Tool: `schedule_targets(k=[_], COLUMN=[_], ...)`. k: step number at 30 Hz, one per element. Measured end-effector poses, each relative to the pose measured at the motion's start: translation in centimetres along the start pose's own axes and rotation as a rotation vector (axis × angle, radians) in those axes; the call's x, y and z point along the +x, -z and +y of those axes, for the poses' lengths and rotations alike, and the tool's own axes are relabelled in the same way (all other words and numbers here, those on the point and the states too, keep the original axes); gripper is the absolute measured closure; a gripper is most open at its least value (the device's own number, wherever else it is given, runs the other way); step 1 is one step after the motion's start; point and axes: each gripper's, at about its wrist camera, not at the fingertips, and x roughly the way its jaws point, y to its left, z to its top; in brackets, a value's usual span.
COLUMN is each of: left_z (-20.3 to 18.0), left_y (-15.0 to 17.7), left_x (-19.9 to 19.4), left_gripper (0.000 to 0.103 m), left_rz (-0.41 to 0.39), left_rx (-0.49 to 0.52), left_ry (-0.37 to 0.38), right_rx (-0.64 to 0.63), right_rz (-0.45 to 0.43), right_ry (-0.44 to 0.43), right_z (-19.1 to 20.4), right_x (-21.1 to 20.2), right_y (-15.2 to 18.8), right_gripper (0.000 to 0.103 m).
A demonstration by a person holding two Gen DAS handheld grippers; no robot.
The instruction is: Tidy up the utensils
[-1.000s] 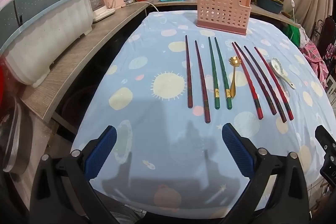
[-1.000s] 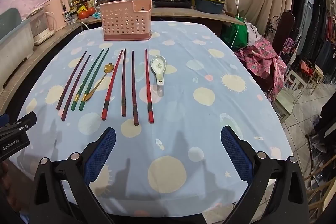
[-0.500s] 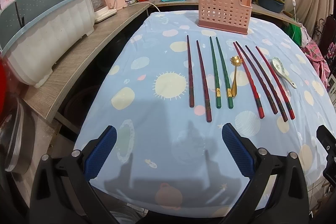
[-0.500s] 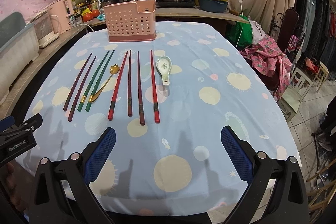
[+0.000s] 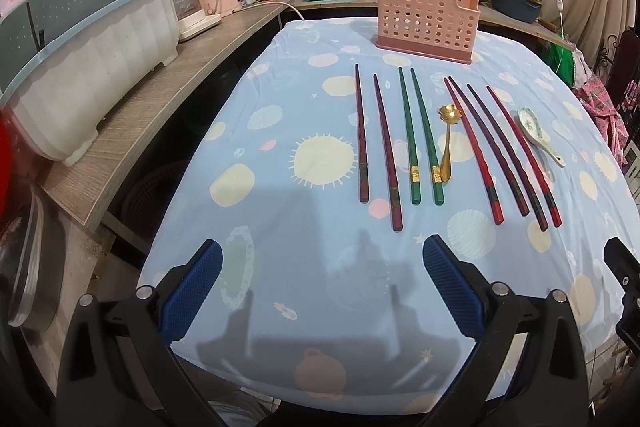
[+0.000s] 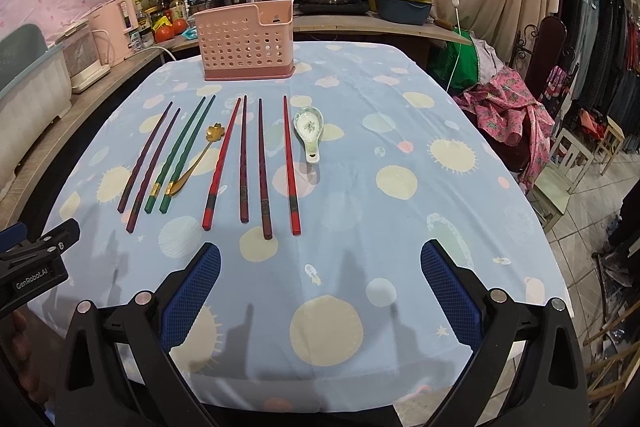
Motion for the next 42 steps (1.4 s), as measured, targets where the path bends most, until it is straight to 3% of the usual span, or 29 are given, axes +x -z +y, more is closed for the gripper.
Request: schedule_targets(k=[42], left_z=[0.0], left_y=[-0.04], left_x=[0.18], left_gripper=[0.007], left_rz=[0.008], left_rx=[-0.007], left_ry=[0.004], right_rx=[0.0], right_rz=[0.011], right_ry=[-0.004], right_z=[-0.01], right_x=[0.28], right_y=[0.0], right_gripper=[0.007])
